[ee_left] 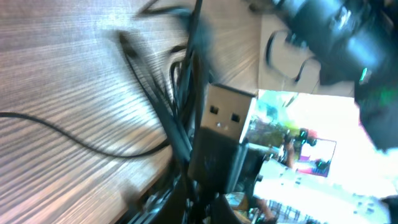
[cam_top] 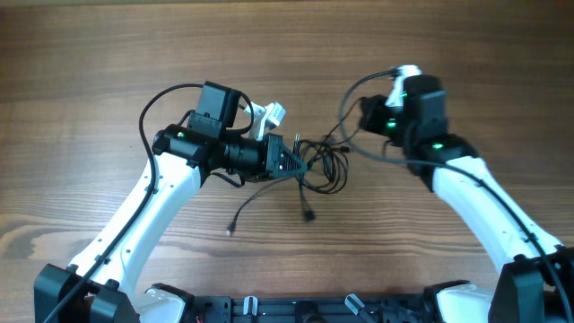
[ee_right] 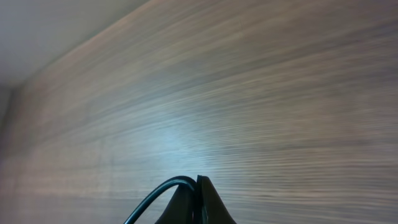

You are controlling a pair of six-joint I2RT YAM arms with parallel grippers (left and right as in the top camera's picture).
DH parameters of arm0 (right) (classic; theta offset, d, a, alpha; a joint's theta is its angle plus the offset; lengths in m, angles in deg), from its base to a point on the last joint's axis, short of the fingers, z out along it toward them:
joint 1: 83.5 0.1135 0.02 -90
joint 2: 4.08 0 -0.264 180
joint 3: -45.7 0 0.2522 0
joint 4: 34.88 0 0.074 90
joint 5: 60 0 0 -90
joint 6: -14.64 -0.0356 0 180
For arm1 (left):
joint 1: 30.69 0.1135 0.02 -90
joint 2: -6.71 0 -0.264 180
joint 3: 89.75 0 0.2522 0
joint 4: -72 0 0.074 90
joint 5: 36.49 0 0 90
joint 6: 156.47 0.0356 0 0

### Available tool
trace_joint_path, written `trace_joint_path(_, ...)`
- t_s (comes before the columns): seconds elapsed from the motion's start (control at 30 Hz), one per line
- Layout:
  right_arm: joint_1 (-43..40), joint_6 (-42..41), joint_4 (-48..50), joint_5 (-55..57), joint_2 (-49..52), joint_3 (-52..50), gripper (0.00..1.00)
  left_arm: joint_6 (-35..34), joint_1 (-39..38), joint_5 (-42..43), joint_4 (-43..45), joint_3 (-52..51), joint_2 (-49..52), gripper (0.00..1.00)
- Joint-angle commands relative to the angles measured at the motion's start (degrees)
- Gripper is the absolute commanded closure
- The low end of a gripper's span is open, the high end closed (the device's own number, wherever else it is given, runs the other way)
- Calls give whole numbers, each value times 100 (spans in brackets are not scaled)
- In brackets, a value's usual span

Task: Untangle cables
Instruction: 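Pull the right gripper rightward to stretch the cable across the table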

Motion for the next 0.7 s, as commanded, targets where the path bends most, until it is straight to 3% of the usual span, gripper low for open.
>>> trace_joint_path(0.0,-785,-120,-153,-61,105,15,96,868,-24,393,-184,46,-109,96)
trace_joint_path(0.13,-1003,164,-586,-74,105,13,96,789,-2,393,396,46,-107,96)
trace_joint_path(0.2,-1005,374,-752,11,105,13,96,378,-2,391,796,46,-107,96)
trace_joint_path(0.27,-1005,155,-1108,570,105,13,96,52,-2,249,1217,46,-107,96)
trace_joint_path(0.4,-1187,-439,-1602,1587,105,13,96,-26,142,-74,1231,48,-109,96)
trace_joint_path(0.67,-2710,-306,-1716,1325,105,13,96,-251,2004,-345,846,48,-162,96)
